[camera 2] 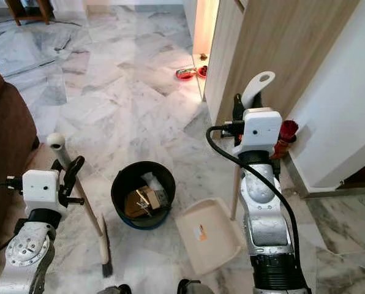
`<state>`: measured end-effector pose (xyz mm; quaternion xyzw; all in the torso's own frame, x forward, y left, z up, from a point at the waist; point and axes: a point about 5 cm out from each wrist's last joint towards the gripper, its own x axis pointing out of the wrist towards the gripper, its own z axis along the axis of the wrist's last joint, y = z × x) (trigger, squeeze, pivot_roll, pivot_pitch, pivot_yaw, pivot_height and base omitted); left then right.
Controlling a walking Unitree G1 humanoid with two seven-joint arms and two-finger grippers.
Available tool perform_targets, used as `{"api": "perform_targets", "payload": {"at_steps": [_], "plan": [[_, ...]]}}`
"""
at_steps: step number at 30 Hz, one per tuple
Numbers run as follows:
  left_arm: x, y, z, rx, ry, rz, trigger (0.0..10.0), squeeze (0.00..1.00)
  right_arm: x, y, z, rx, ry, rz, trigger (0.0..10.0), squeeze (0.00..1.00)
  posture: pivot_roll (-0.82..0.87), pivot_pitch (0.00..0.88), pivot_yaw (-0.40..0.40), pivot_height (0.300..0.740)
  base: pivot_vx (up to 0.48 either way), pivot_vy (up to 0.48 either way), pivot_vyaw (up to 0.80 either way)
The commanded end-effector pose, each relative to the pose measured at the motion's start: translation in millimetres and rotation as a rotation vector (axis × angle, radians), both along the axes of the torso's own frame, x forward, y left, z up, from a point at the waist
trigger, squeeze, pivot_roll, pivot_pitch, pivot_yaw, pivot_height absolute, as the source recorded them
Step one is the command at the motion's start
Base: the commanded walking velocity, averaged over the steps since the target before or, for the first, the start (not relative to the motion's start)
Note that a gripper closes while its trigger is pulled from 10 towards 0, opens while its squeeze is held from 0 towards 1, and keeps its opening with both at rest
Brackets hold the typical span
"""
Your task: Sweep floor
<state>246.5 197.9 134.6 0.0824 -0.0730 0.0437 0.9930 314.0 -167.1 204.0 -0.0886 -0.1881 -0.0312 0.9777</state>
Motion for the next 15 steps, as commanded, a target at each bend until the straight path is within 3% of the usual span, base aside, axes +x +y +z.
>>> {"api": "perform_targets", "payload": {"at_steps": [1, 6, 15], "plan": [[-2.9, 4.2, 4.3, -0.024, -0.017, 0.031, 10.0, 0.0, -1.6, -7.4, -4.0, 0.023, 0.013, -0.01, 10.0, 0.0, -0.03, 0.147, -0.028, 0.74, 0.0, 0.0, 0.0], [-3.8, 7.7, 3.2, -0.009, -0.009, 0.055, 10.0, 0.0, 0.2, -12.5, -14.5, 0.11, 0.059, -0.023, 10.0, 0.0, -0.03, 0.147, -0.03, 0.74, 0.0, 0.0, 0.0], [-1.6, 6.3, -0.1, -0.018, 0.024, 0.084, 10.0, 0.0, 4.4, -12.8, -20.5, 0.117, 0.085, -0.011, 10.0, 0.0, -0.03, 0.166, -0.034, 0.74, 0.0, 0.0, 0.0]]}}
